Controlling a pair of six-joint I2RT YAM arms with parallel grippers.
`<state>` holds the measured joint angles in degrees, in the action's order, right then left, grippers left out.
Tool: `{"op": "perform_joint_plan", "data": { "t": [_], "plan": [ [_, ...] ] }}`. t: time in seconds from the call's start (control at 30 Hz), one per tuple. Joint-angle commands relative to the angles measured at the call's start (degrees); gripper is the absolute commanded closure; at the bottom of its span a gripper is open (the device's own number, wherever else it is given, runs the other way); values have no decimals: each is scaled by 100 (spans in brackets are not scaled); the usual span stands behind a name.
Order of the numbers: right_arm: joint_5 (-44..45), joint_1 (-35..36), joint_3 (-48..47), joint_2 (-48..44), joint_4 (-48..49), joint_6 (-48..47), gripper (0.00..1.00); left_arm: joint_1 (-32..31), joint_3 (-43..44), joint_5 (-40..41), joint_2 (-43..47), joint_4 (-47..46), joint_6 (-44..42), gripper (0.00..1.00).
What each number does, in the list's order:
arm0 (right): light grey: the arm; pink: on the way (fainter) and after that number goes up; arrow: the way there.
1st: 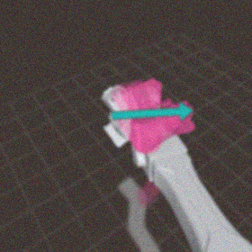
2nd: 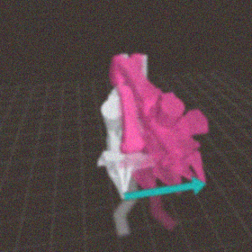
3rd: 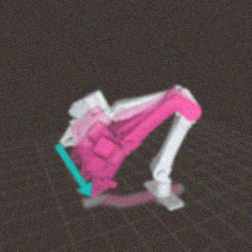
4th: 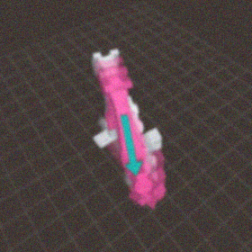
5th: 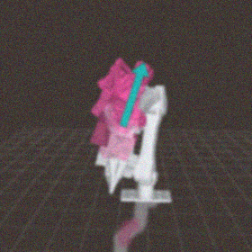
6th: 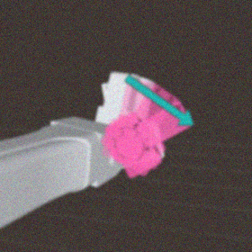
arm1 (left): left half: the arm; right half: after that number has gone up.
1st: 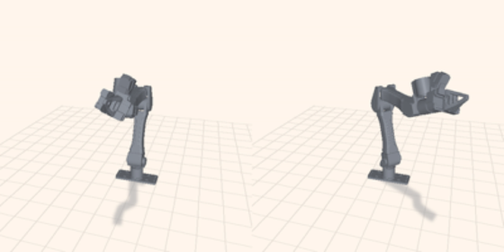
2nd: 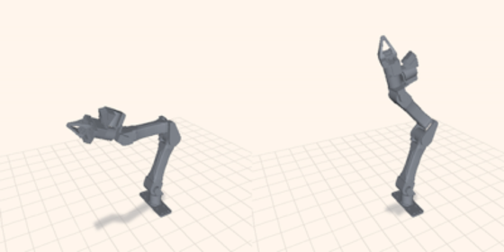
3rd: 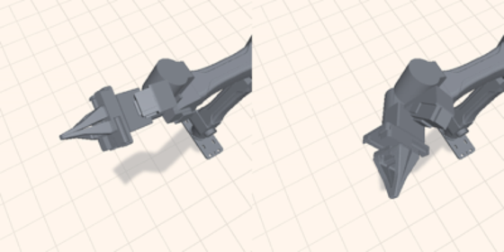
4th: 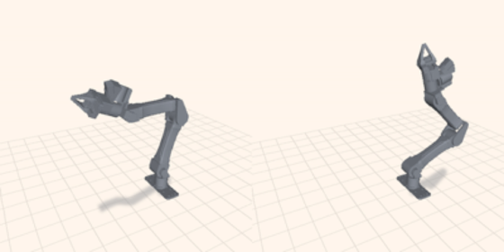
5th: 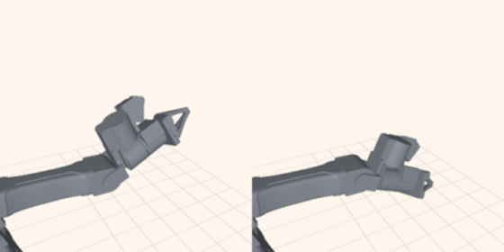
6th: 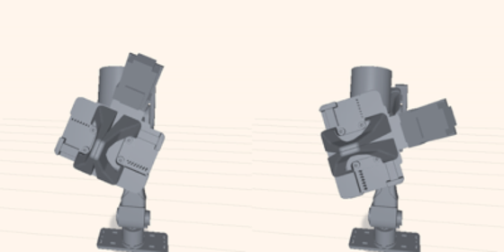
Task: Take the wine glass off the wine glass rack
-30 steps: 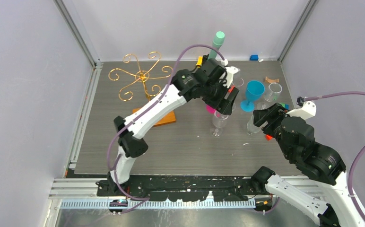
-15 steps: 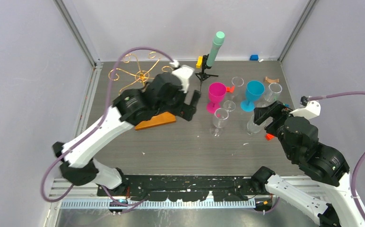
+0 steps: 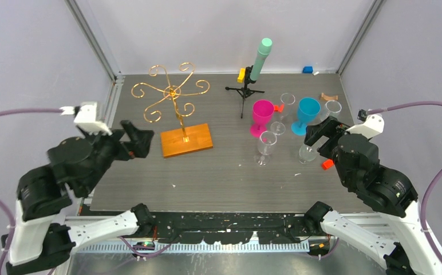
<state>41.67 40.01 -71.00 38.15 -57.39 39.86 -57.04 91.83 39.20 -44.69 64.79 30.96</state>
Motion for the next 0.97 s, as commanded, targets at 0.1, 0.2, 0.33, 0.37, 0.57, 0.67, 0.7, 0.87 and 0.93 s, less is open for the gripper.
{"op": "perform_joint_plan", "data": {
  "t": [0.1, 0.2, 0.33, 0.37, 0.57, 0.67, 0.7, 0.87, 0.93],
  "plan": [
    [694, 24, -561, 42, 19, -349, 7, -27, -815, 731, 1226, -254, -875, 0],
    [1203, 24, -764, -55, -121, -539, 6, -23, -856, 1031, 1585, -185, -895, 0],
    [1862, 24, -1046, -361, -204, -875, 4, -27, -852, 1217, 1932, -183, -968, 0],
    [1946, 24, -1073, -486, -197, -987, 4, -27, -851, 1241, 1980, -179, -983, 0],
    [2448, 23, -1279, -1012, -185, -1259, 4, -27, -844, 1317, 2063, -156, -1047, 0],
    [2522, 24, -1303, -1231, -182, -1289, 4, -27, -834, 1318, 2052, -165, -1048, 0],
    [2522, 29, -1302, -1262, -179, -1288, 4, -27, -840, 1325, 2058, -177, -1048, 0],
    [2503, 25, -1222, -1372, -203, -1227, 4, -27, -869, 1445, 2061, -244, -1024, 0],
    [2499, 24, -1201, -1372, -242, -1180, 4, -27, -875, 1536, 2052, -243, -980, 0]
  ]
}}
